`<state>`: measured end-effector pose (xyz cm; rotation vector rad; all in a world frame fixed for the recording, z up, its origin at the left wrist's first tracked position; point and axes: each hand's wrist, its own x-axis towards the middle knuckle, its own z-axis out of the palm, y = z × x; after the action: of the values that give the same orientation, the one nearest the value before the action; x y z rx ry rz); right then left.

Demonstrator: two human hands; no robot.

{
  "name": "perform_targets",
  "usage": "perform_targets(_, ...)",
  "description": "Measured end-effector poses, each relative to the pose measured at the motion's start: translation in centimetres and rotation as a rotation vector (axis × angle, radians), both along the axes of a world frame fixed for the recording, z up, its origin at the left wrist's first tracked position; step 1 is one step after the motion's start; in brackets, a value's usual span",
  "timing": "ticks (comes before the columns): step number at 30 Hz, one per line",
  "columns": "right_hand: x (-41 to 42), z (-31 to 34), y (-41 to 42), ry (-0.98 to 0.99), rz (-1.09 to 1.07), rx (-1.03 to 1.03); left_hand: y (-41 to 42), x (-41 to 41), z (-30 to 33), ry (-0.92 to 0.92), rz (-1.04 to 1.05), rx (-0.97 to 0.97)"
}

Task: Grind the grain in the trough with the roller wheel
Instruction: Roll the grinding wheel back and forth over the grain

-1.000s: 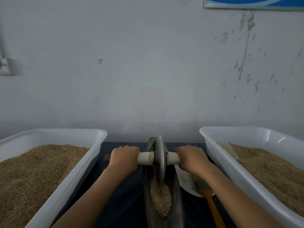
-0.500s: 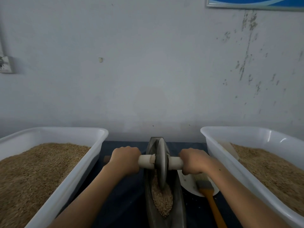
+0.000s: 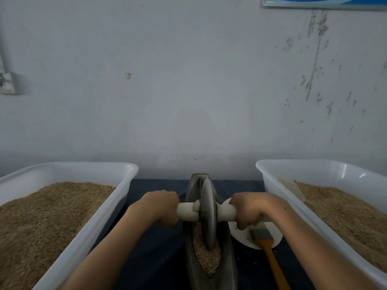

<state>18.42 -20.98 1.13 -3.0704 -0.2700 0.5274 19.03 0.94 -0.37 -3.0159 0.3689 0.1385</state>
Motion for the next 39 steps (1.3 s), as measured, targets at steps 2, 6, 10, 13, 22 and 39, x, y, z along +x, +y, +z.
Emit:
perform_targets(2,0.0,0.0,0.1,0.045,-0.006,0.027,0.0,0.0,0.0,0.018,0.007,0.003)
perform_targets(6,0.2,-0.3,0.1,-0.074,0.011,0.000,-0.1,0.2,-0.3,-0.134,0.020,0.026)
perform_targets(10,0.9,-1.4,0.3,-0.401,0.025,-0.065,0.0,0.4,-1.1,-0.385,0.003,-0.024)
perform_targets(13,1.2,-1.8,0.4,-0.479,0.007,-0.045,0.1,0.5,-1.3,-0.429,0.003,-0.071)
perform_targets(22,0.4,-0.5,-0.1,-0.021,0.018,-0.087,1.0,0.3,0.4,0.081,-0.039,-0.038)
perform_targets(39,1.1,-1.6,-0.1,-0.345,0.047,-0.057,-0.2,0.5,-1.0,-0.410,-0.025,0.007)
